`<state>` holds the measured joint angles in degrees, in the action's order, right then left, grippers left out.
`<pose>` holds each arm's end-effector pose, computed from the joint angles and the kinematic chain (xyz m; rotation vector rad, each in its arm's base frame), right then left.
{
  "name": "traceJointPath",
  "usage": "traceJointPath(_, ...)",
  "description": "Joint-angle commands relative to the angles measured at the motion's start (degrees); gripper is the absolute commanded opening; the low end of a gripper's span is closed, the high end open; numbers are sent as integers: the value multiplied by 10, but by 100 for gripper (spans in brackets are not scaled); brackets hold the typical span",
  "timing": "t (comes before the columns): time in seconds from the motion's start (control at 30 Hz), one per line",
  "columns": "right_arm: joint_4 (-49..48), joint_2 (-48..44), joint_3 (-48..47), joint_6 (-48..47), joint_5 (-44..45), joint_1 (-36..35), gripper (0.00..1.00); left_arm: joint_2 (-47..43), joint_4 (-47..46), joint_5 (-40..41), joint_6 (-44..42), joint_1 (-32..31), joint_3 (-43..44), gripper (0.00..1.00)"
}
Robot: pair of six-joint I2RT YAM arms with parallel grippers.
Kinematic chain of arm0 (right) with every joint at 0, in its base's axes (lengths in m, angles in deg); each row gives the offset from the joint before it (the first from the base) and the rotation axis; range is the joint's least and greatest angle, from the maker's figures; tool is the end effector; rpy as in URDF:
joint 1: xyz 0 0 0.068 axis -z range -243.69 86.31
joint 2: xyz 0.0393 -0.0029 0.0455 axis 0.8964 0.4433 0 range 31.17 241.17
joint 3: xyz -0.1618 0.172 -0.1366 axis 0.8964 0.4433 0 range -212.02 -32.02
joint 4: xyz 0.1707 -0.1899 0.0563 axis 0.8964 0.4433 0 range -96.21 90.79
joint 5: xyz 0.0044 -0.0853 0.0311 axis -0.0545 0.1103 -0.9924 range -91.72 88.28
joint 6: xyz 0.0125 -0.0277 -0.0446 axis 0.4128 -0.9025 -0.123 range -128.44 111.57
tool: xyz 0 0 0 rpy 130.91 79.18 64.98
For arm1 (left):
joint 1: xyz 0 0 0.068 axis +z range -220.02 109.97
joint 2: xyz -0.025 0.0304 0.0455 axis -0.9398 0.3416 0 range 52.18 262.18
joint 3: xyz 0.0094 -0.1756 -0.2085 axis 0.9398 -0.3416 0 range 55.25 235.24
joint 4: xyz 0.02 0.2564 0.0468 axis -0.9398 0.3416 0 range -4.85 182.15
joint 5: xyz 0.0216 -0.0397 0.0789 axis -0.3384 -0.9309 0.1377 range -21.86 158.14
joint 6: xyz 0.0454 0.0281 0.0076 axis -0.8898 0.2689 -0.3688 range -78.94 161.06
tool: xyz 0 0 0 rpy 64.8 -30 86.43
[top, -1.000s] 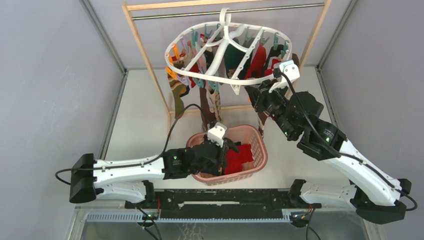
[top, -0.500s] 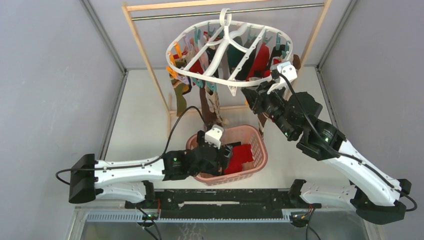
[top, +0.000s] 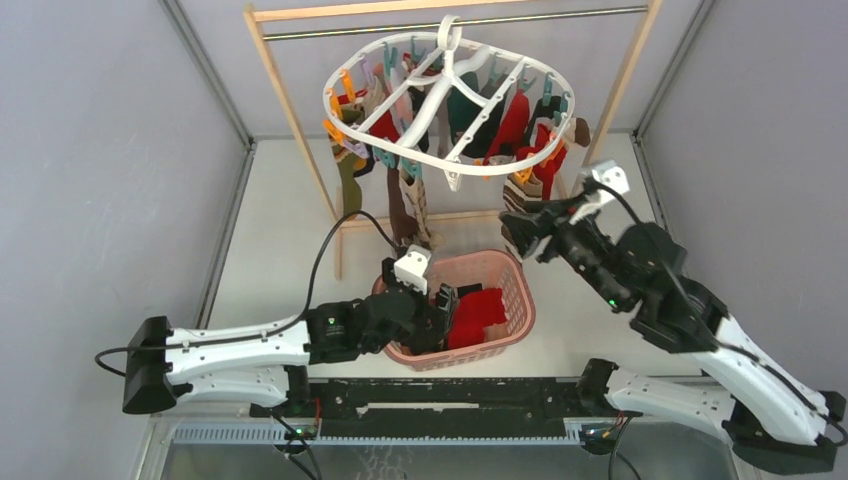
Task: Remove the socks clipped to the hanger
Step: Place the sock in the bin.
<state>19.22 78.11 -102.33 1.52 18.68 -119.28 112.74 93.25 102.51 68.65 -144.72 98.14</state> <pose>0.0939 0.1154 0.4547 -0.3676 1.5958 0.5983 0.0815 -0.2214 0.2812 0.4312 1.9343 -0.5736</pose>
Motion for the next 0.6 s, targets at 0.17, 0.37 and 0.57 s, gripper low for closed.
traceJointPath(0.17,41,-131,60,50,102,29,62,-24,-10,9,6,2,-13,100)
traceJointPath(0.37,50,-128,74,72,68,148,62,-30,-6,6,6,2,-11,100)
traceJointPath(0.57,35,-99,85,90,-61,302,62,-40,-2,3,6,1,-15,100)
